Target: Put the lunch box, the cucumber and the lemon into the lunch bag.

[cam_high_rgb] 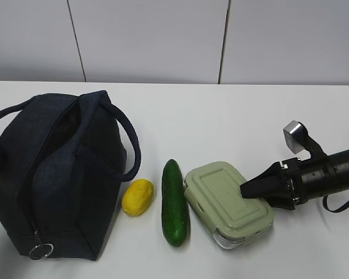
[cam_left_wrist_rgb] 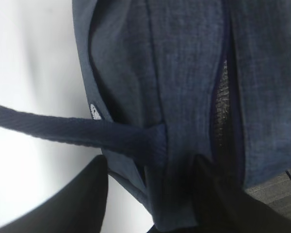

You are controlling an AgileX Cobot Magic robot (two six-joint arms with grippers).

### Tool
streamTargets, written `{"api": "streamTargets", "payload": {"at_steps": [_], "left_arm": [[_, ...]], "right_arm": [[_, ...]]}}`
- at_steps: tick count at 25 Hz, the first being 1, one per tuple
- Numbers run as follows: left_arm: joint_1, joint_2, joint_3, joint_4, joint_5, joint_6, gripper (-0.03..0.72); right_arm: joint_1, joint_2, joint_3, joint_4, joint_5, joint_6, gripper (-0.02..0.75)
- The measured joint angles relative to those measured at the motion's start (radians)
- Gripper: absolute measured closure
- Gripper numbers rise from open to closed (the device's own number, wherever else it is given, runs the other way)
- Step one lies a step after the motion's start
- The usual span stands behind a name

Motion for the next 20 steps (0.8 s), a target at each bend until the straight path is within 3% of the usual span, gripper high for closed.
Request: {"api": "streamTargets", "payload": {"at_steps": [5, 11, 20], "left_arm": [[0.000, 0.104, 0.000, -0.004, -0.025, 0.003, 0.340], [0.000, 0.141, -0.010, -0.005, -0.061, 0.025, 0.658], [0.000, 0.143, -0.125, 0.034, -0.002, 0.032, 0.693]], "right_arm": [[0.000, 0.000, 0.000, 0.004, 0.000, 0.005, 0.339], [0.000, 0.000, 0.000, 0.006, 0.000, 0.029, 0.352], [0.002, -0.072, 0.000, 0.020, -0.086, 0.047, 0.356]]}}
